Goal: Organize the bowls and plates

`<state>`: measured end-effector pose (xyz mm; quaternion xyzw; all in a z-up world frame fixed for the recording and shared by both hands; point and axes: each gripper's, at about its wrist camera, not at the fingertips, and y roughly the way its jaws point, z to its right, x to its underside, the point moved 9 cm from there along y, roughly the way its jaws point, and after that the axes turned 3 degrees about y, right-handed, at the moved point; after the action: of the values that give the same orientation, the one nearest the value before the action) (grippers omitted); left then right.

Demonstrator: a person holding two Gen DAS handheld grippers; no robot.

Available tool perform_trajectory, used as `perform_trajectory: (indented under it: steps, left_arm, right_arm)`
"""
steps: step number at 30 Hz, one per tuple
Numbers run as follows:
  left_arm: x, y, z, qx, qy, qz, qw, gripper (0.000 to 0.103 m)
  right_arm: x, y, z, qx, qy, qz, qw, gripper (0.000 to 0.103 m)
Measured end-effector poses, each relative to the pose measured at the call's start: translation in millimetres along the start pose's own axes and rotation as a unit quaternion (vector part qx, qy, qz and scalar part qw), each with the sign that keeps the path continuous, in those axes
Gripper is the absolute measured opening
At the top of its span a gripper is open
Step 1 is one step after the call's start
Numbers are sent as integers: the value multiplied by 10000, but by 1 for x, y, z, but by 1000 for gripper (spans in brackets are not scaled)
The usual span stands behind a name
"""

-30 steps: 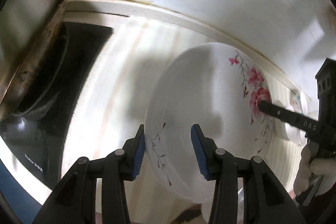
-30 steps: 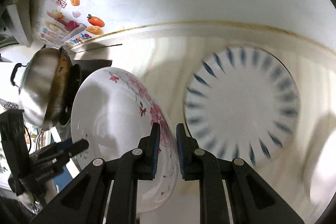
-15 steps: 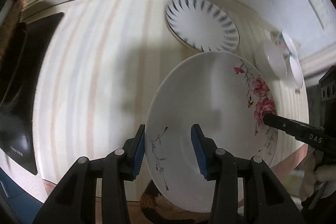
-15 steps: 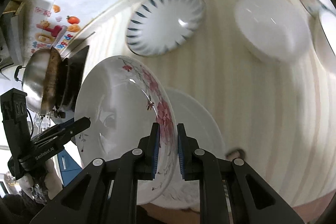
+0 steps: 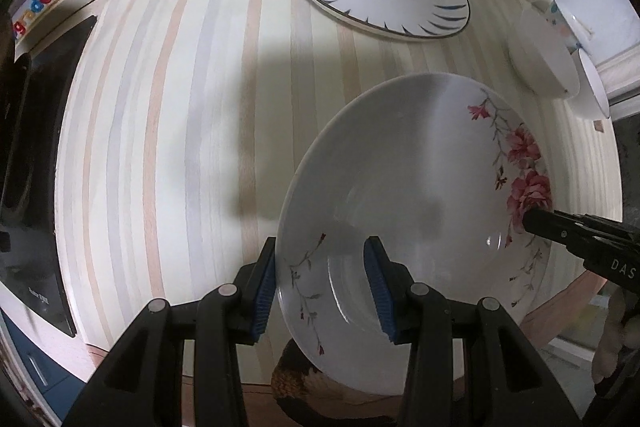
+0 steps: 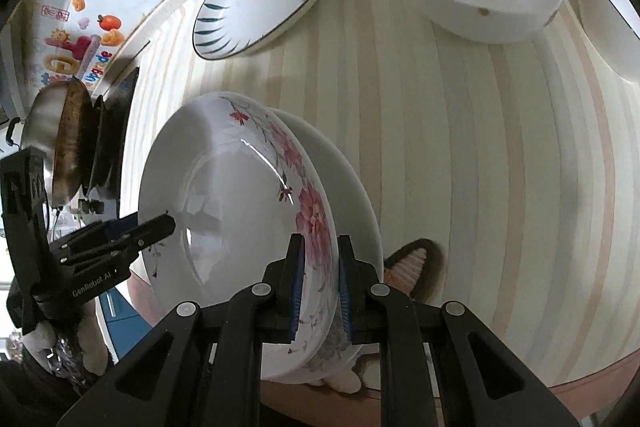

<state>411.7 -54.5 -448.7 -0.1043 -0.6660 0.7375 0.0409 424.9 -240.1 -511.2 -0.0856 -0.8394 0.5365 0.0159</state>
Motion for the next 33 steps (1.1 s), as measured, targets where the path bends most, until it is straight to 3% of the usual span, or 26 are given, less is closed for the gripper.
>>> perform_trajectory:
  steps: [22, 27, 33]
  left_arm:
    - [16, 29, 40, -274, 281, -257, 9989, 40]
    - [18, 17, 36, -259, 241, -254, 9991, 40]
    - [-7, -30, 27, -163, 109, 177, 9997, 40]
  right_arm:
    - [2, -6, 8, 247, 191, -291, 9991, 20]
    - [6, -12, 11, 469, 90, -340, 9983, 20]
    - [-11, -42, 1, 181, 118, -90, 9997, 20]
